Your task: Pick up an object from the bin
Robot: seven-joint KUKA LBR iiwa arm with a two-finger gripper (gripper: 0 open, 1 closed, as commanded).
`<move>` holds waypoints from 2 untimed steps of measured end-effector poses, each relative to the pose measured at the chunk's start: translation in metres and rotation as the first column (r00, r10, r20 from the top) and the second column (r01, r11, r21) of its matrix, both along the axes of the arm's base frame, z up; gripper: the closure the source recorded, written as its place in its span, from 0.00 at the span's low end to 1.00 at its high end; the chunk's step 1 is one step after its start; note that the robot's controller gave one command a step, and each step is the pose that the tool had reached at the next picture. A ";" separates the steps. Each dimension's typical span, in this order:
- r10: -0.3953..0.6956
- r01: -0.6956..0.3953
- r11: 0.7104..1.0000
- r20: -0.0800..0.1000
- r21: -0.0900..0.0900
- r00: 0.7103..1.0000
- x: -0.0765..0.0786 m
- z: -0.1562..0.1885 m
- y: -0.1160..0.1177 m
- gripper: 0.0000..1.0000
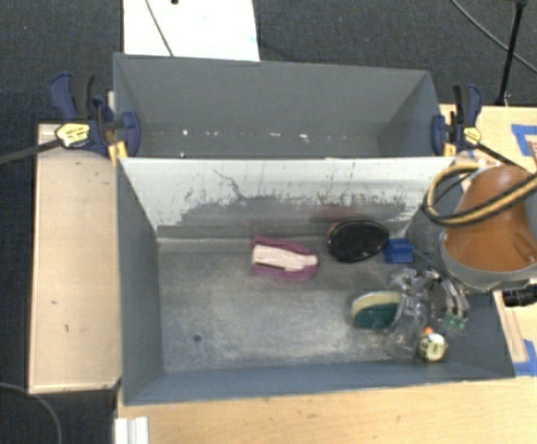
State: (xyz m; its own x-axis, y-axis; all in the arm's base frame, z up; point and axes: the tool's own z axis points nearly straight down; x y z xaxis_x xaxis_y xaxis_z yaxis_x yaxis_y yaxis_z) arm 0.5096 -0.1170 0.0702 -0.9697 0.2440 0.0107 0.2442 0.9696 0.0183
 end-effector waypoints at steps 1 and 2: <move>0.014 -0.014 1.000 0.005 -0.018 1.000 -0.026 0.000 0.063 1.00; 0.019 -0.018 1.000 0.017 -0.021 1.000 -0.012 0.165 0.075 1.00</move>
Offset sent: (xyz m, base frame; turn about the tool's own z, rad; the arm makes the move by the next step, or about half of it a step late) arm -0.0255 0.0588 -0.0002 -0.0077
